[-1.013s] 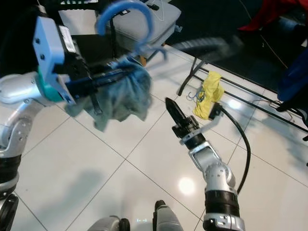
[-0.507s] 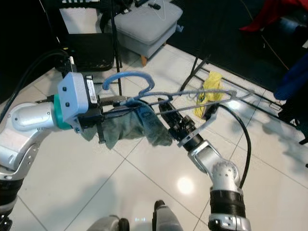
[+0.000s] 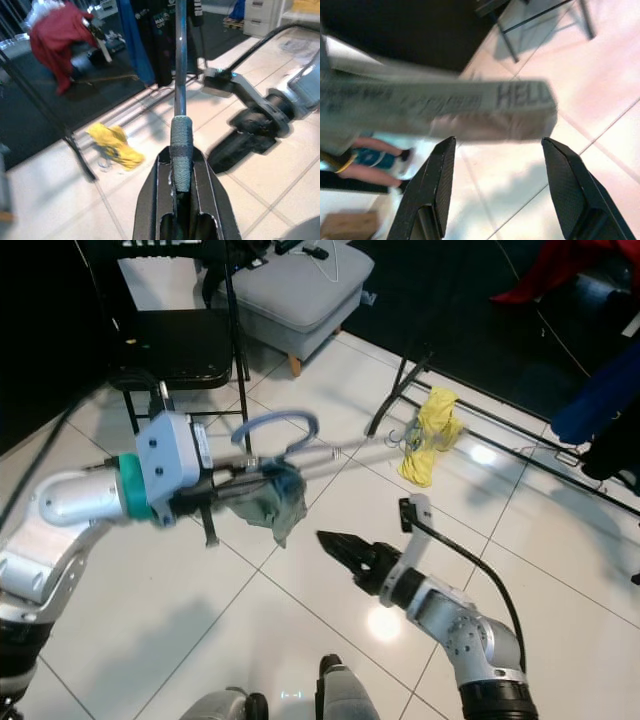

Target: Hang hanger

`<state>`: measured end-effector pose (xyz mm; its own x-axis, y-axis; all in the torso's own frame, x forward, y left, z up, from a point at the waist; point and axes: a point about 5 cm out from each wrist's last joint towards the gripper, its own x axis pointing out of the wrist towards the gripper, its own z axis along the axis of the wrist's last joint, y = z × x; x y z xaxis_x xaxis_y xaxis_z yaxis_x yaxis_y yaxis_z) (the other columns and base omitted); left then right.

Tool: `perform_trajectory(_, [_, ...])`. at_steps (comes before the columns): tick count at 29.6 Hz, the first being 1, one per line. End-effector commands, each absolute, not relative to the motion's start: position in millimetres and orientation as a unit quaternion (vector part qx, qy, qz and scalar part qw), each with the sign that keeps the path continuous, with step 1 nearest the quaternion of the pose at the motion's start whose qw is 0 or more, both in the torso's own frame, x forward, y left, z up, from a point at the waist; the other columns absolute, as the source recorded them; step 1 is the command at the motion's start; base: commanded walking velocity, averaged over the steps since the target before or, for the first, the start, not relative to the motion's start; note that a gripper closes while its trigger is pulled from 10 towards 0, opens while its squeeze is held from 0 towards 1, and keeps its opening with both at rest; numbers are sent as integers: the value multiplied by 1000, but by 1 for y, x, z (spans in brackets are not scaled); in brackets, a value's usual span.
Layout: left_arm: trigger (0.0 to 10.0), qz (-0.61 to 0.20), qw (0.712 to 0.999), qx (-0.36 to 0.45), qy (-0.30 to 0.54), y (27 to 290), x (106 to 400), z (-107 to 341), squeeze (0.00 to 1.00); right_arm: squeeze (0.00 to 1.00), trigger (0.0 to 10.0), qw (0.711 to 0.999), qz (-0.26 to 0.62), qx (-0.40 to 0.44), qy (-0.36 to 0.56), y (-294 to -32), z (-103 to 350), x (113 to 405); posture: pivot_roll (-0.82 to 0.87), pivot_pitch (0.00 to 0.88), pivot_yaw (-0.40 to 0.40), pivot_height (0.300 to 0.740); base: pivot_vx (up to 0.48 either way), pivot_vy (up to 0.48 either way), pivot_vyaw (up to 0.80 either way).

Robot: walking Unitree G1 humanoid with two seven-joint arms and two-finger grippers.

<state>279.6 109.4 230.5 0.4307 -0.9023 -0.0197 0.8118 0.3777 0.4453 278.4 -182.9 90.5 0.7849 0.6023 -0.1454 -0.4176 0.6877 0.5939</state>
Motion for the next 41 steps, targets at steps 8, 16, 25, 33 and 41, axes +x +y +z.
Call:
perform_trajectory(8, [10000,-515,841,159,-46,148,275,222,0,0,10000,928,245,242,143,-184,98,291,-5,177,11,740,0,0,0])
perform_trajectory(16, [10000,-520,833,181,-58,157,282,230,0,0,10000,885,293,342,116,-159,112,305,-3,181,-29,740,0,0,0])
perform_trajectory(25, [10000,-522,828,183,-95,150,283,253,0,0,10000,838,320,424,124,-125,116,315,9,169,-17,740,0,0,0])
perform_trajectory(33, [10000,-529,812,200,-145,142,280,282,0,0,10000,800,329,469,178,-98,105,316,29,154,6,740,0,0,0])
perform_trajectory(41, [10000,-535,804,205,-159,139,277,288,0,0,10000,794,326,482,177,-100,105,320,35,147,12,740,0,0,0])
